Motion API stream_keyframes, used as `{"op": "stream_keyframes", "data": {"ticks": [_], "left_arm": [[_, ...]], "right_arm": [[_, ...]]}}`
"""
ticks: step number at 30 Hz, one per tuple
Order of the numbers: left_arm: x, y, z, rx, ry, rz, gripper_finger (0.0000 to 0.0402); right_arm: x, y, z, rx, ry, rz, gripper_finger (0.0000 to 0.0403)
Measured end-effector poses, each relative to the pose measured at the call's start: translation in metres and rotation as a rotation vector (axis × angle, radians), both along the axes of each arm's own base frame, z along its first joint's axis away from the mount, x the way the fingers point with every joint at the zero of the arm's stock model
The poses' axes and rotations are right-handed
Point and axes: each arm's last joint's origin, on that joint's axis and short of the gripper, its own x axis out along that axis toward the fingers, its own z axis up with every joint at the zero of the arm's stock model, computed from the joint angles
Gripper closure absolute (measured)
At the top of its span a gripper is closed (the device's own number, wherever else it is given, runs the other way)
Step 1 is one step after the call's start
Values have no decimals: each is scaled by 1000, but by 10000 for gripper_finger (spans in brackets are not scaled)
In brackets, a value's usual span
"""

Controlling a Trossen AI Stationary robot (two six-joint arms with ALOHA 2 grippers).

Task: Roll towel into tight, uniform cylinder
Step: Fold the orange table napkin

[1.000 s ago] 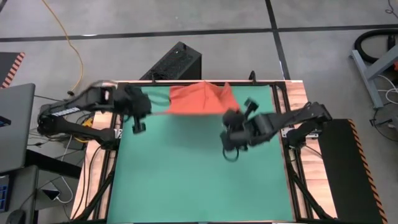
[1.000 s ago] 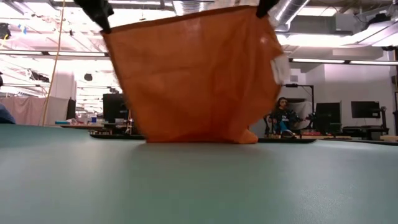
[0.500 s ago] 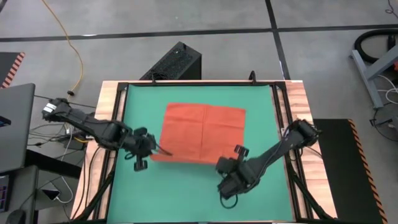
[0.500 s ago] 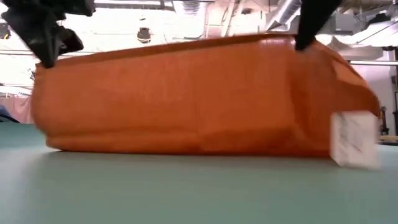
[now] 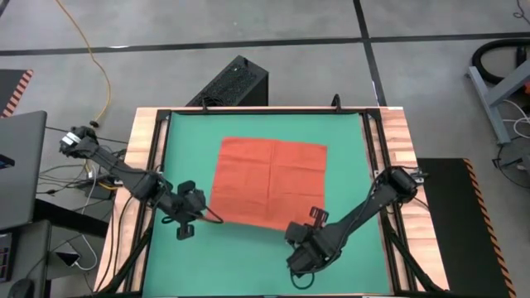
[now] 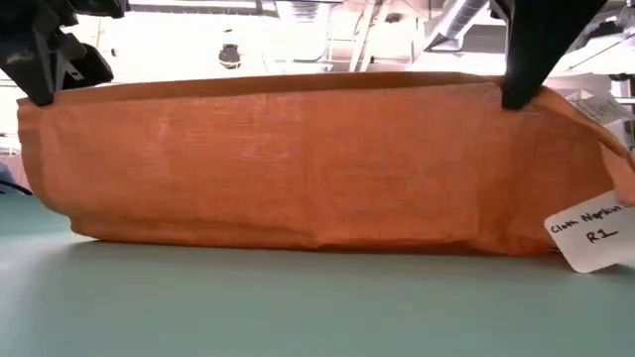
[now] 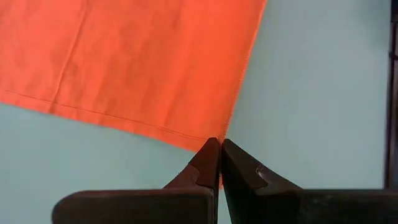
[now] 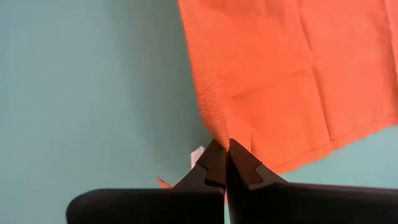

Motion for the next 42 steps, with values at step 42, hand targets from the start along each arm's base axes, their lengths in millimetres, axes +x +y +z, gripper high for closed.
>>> {"op": "stream_keyframes", "data": {"ticks": [42], "left_arm": [[-2, -36, -25, -12, 122, -126, 401]], "right_arm": [[10, 33, -44, 438, -95, 99, 394]]}}
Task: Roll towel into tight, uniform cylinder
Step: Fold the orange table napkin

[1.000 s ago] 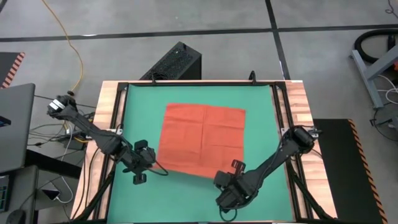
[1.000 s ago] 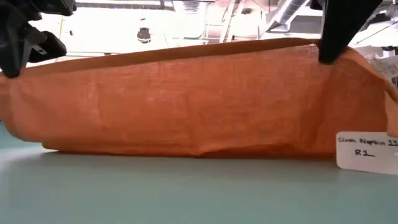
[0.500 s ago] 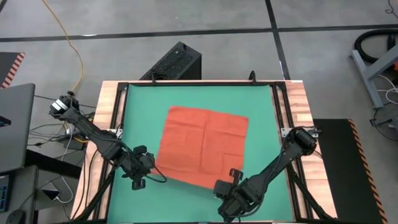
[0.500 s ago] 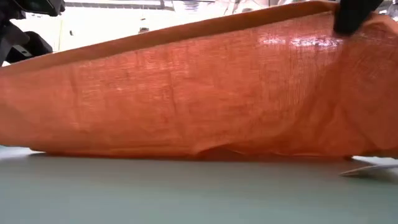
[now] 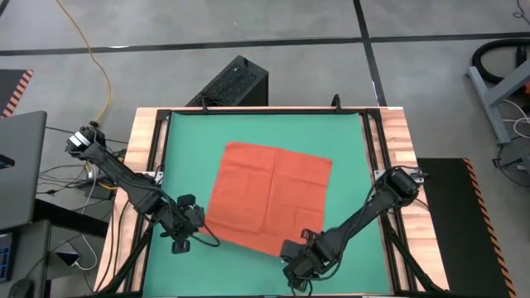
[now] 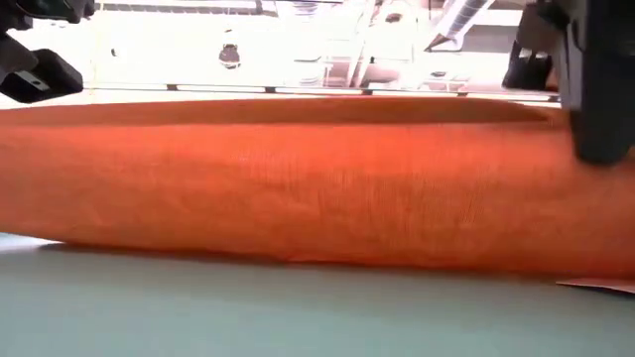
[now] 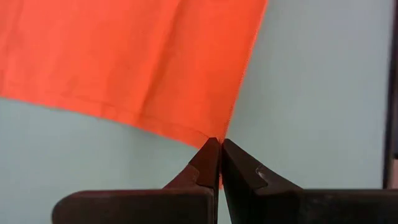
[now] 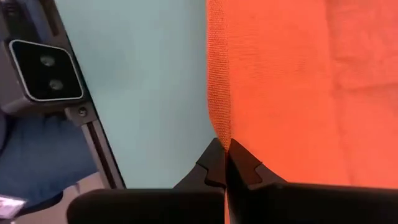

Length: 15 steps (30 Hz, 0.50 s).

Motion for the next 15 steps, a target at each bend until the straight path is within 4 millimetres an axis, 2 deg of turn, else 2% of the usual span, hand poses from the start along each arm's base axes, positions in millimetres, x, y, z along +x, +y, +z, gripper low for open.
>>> {"op": "stream_keyframes", "data": {"ticks": [4, 15], "left_arm": [[-3, 0, -14, -59, 37, -13, 401], [-7, 1, -48, -195, 5, -24, 401]], "right_arm": [[0, 1, -8, 28, -20, 2, 394], [0, 3, -8, 33, -34, 9, 392]]}}
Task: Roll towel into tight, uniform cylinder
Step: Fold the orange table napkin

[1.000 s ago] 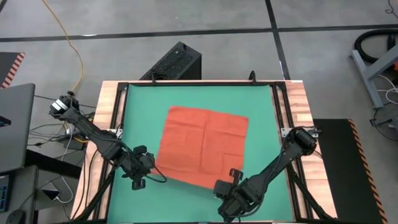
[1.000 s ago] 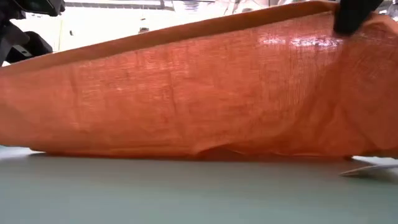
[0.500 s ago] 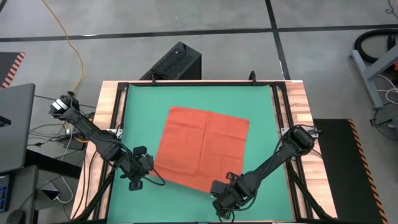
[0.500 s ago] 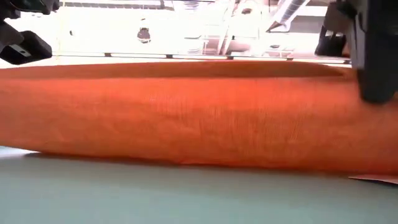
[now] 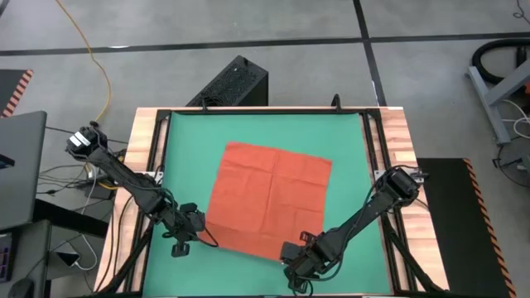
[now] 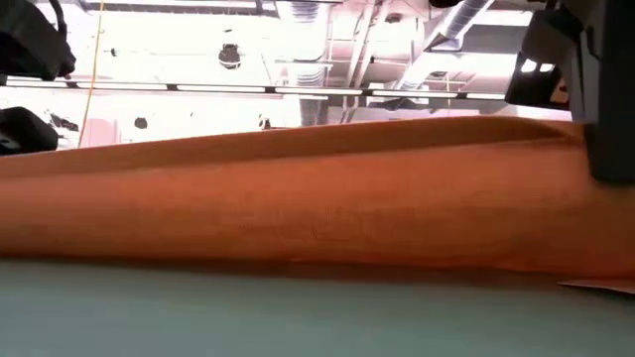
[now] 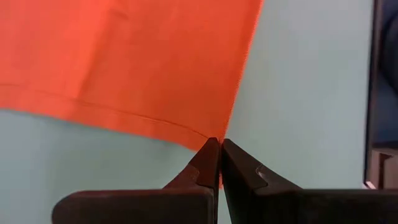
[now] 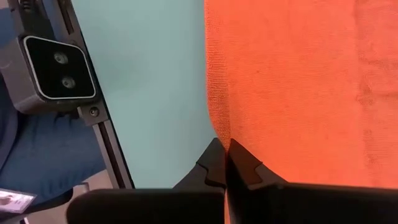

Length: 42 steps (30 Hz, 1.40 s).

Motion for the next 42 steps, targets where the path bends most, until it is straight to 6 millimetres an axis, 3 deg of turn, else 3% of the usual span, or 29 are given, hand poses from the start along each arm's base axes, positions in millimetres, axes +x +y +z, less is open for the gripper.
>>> {"op": "stream_keyframes", "data": {"ticks": [6, 14, 18, 21, 24, 29, 36, 42], "left_arm": [[1, -1, -1, 1, -42, -50, 397], [-1, -2, -1, -33, -15, -86, 338], [-1, -2, -1, -37, -14, -95, 314], [-2, -2, -1, -39, -1, -100, 310], [-2, 0, -3, 34, -17, -109, 312], [0, 17, -1, 310, -135, -61, 333], [18, 51, 19, 583, -443, -18, 391], [34, 94, 0, 541, -599, -42, 401]], "right_arm": [[-1, 0, 0, -7, 5, -46, 366], [-15, 11, -2, -11, 45, -68, 267], [-26, 17, -3, -87, 37, -68, 225], [-34, 16, -4, -175, 36, -75, 217], [-38, 10, -5, -279, 42, -85, 221], [-38, -8, -4, -440, 78, -43, 242], [-32, -47, 14, -723, 83, 49, 306], [-20, -84, 23, -857, 147, 62, 391]]}}
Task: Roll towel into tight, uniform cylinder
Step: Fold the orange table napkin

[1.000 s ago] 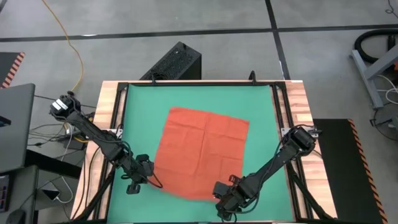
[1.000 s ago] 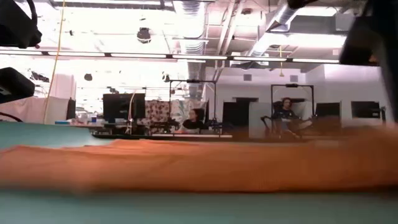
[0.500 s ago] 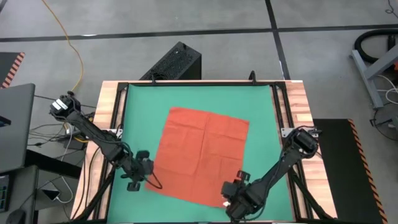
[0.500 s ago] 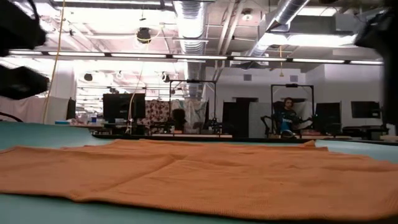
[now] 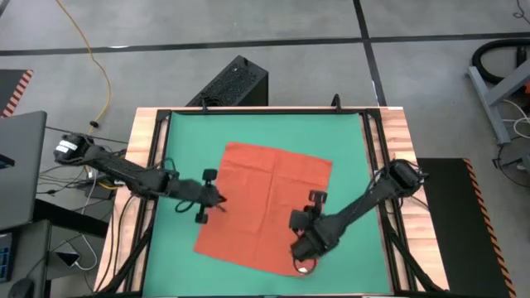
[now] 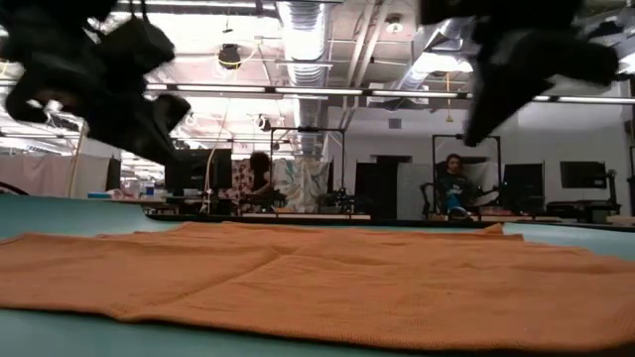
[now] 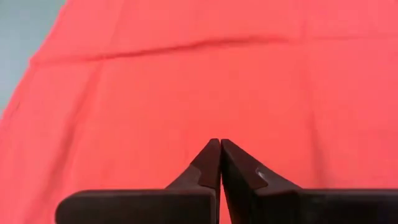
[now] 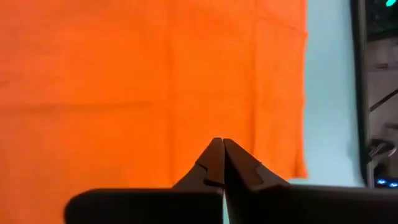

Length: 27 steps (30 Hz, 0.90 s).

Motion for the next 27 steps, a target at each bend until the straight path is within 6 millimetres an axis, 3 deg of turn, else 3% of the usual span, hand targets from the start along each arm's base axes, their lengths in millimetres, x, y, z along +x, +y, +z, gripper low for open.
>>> {"op": "stream_keyframes", "data": {"ticks": [4, 12, 19, 27], "left_arm": [[1, 30, -9, 29, -9, 84, 401], [0, 56, -8, 6, -5, 67, 401], [1, 64, -19, -46, 61, 43, 401], [6, 69, -52, -109, 242, 83, 401]], "right_arm": [[13, -20, -5, -15, 10, -4, 388], [21, -68, -50, 58, 23, -43, 397], [15, -73, -61, 109, 60, -50, 397], [9, -66, -62, 145, 88, -60, 398]]}}
